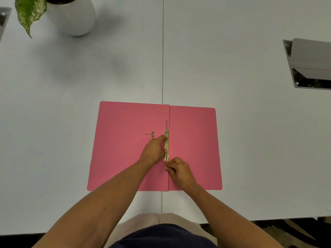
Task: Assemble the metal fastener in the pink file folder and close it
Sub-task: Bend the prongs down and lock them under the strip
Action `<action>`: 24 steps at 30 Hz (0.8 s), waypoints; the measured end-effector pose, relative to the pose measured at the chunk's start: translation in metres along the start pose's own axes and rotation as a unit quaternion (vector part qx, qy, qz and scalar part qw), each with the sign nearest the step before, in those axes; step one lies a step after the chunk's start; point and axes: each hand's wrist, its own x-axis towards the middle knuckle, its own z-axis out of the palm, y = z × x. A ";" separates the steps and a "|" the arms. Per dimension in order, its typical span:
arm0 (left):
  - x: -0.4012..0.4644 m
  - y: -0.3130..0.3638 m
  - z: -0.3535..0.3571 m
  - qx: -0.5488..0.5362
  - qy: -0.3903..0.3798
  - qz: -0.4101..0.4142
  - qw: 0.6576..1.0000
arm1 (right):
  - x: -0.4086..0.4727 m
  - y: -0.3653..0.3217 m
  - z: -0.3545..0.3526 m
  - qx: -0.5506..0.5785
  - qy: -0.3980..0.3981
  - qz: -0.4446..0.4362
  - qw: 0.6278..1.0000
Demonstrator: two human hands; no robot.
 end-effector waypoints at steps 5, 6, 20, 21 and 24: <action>0.000 -0.001 0.001 0.006 0.000 0.013 1.000 | 0.002 0.000 -0.002 0.037 0.032 0.024 0.999; -0.001 -0.001 0.001 0.007 0.000 0.019 1.000 | 0.002 0.000 -0.002 0.046 0.047 0.032 0.997; -0.047 -0.065 -0.032 -0.003 0.248 -0.072 0.966 | -0.005 0.008 0.005 -0.055 0.077 -0.021 0.995; -0.049 -0.071 -0.037 0.016 0.272 -0.102 0.957 | -0.005 0.007 0.005 -0.060 0.074 -0.028 0.995; -0.050 -0.083 -0.054 0.068 0.292 -0.184 0.936 | 0.000 -0.004 0.002 0.026 0.071 0.022 0.997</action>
